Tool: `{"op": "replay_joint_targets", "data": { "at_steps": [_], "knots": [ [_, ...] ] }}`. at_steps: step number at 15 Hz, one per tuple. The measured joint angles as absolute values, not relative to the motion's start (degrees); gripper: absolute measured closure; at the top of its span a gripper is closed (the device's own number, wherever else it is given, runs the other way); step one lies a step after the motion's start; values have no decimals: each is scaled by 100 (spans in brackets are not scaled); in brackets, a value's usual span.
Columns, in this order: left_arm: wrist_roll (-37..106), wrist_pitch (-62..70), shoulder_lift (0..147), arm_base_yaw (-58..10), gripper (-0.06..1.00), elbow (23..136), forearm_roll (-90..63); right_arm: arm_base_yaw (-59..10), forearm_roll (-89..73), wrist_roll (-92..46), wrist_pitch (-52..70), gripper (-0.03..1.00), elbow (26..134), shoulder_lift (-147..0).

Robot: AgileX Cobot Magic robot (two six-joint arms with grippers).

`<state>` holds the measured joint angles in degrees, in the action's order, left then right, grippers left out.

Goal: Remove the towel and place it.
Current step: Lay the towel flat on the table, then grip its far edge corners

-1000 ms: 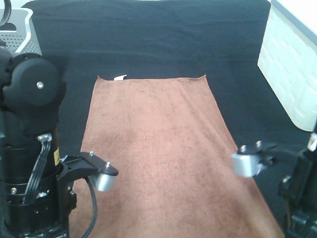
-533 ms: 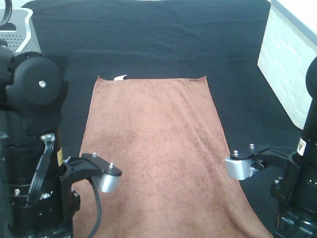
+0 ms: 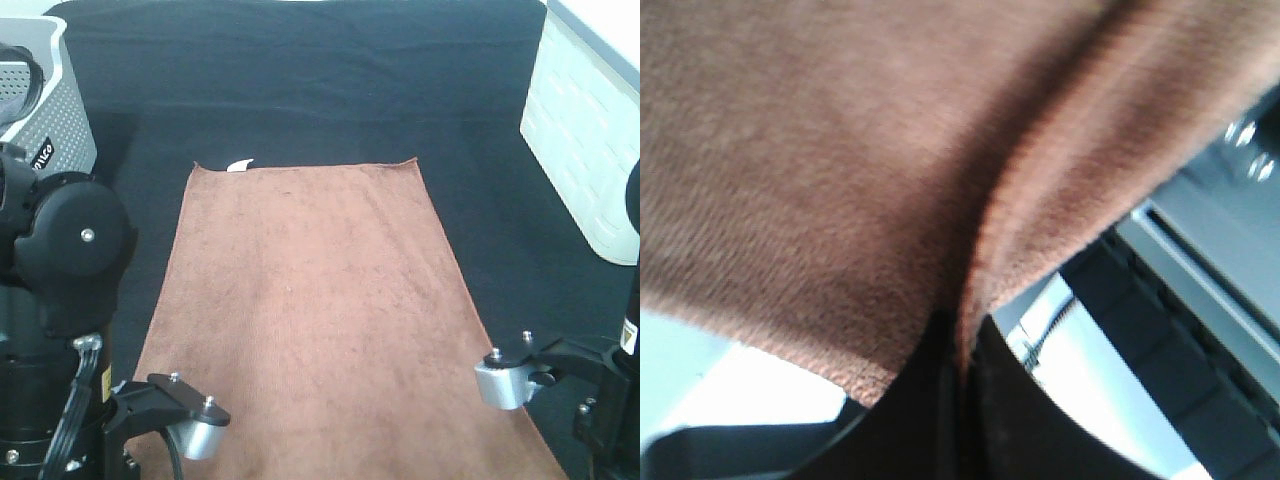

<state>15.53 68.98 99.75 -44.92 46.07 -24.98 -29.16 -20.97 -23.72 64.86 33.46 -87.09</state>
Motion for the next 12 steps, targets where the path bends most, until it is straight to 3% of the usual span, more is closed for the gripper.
{"op": "replay_joint_targets", "data": {
  "at_steps": [12],
  "knots": [
    [1547, 6910, 10674, -4492, 94, 5013, -2744, -2916, -2676, -2630, 6171, 96, 3352, -9219]
  ]
}}
